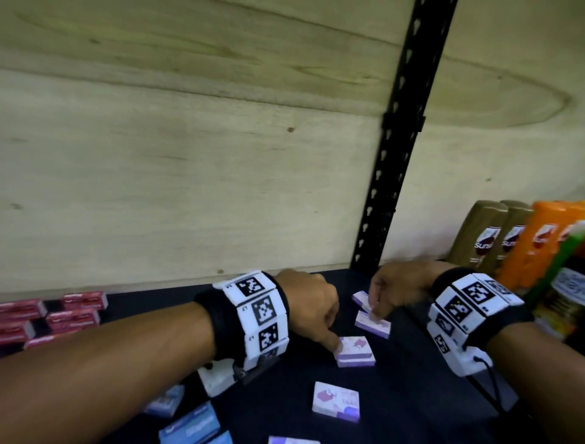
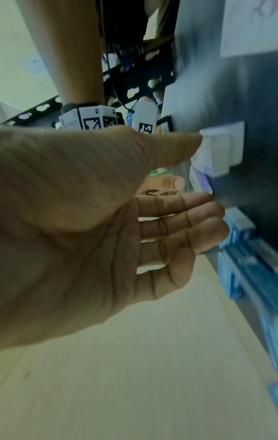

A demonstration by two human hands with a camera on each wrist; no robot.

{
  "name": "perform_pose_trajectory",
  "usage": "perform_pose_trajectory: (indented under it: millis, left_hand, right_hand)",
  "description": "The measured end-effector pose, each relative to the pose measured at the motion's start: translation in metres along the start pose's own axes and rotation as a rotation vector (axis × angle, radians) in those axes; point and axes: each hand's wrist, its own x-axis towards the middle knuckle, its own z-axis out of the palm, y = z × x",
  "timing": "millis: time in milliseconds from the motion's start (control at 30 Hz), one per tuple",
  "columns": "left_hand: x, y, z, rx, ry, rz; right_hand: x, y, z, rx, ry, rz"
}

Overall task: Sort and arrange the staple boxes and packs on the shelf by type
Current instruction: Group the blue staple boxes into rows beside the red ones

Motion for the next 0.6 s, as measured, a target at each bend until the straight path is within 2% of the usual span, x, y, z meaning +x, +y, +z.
perform_pose_trajectory:
  millis: [133,333,433,600]
  left_hand:
    - [-0.023,-0.045,-0.008,-0.042,-0.022,-0.135]
    - [-0.046,-0.102,-0.001,-0.056,-0.108,-0.309]
    - [-0.045,-0.116,0.005,-0.064,-0.125,-0.336]
    - [-0.028,-0.127,0.009,-0.025,-0.084,-0.306]
  right_hand:
    - [0.010,-0.027,-0.009,0.017,0.102,-0.114]
    - [0.032,-0.070,-0.005,-0.008,0.094,-0.211]
    - [0.041,-0.084,-0.004,-0.070,0.102,-0.200]
    - [0.053,-0.091,-0.004,-0.142,0.085,-0.128]
